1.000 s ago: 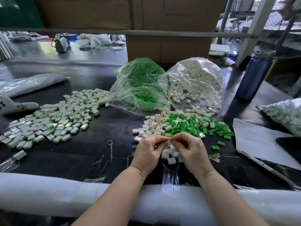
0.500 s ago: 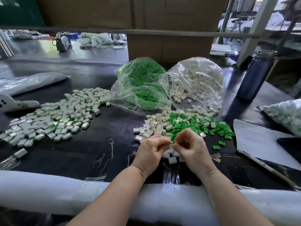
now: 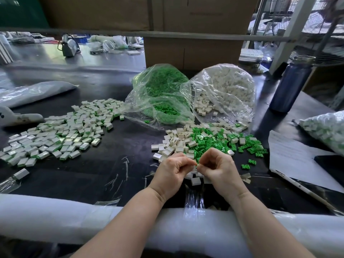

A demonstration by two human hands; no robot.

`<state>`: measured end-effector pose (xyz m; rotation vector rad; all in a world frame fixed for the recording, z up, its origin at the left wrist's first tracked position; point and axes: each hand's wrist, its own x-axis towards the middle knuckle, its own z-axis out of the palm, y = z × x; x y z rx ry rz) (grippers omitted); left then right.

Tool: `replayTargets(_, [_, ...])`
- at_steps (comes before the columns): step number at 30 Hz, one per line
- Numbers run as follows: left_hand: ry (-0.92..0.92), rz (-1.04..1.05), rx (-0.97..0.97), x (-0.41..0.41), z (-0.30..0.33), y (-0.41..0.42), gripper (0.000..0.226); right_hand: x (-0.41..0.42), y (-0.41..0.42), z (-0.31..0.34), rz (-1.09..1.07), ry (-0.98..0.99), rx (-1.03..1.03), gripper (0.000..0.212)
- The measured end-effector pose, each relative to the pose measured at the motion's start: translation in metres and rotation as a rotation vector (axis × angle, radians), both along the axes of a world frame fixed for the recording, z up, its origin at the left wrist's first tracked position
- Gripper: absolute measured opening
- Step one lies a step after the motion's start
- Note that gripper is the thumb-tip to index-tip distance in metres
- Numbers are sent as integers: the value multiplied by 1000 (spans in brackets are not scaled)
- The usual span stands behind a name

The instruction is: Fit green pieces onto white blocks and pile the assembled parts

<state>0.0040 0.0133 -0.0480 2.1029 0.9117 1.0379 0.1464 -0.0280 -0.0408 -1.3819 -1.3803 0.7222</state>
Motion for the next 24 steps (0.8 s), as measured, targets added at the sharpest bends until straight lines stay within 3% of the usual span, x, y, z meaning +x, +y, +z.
replayTargets(10, [-7,32,47,2,-2,0,15,-2,-1,1,-31,52,21,22])
replayTargets(16, [12,66,81,3,-4,-2,30,0,1,0,-73,96,26,25])
replayTargets(24, [-3,132,62,2,-1,2,17,-1,-2,3,-69,154,-2,19])
